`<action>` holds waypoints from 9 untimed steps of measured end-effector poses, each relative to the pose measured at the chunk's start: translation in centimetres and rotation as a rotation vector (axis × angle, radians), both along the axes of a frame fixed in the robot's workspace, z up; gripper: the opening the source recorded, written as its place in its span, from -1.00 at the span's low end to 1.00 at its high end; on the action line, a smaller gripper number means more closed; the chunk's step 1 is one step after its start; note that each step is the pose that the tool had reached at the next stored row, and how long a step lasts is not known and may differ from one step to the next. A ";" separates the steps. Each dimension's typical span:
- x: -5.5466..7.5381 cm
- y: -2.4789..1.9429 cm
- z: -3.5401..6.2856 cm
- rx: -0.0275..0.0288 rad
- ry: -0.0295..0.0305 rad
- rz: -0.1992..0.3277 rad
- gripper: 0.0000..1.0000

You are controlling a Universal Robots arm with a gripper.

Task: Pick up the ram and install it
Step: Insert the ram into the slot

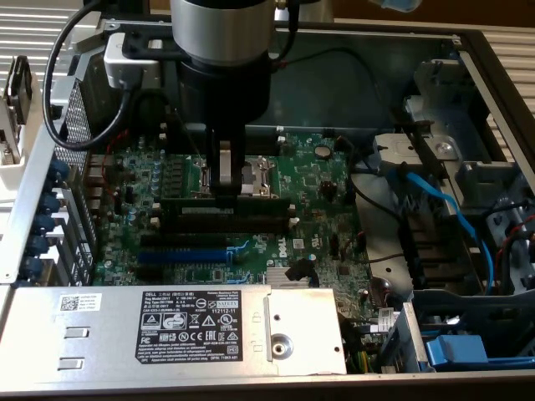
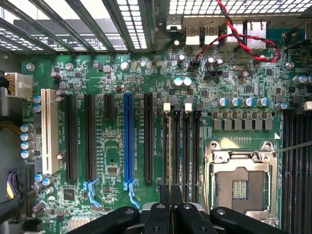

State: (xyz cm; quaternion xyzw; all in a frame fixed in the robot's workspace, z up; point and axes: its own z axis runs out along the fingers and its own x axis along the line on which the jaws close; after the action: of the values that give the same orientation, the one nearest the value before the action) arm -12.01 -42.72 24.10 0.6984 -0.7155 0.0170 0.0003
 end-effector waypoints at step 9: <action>0.0 -0.06 -0.06 0.0002 -0.0001 -0.001 -0.76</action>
State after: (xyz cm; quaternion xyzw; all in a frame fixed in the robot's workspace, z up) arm -12.01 -42.77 24.04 0.6980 -0.7159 0.0169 0.0002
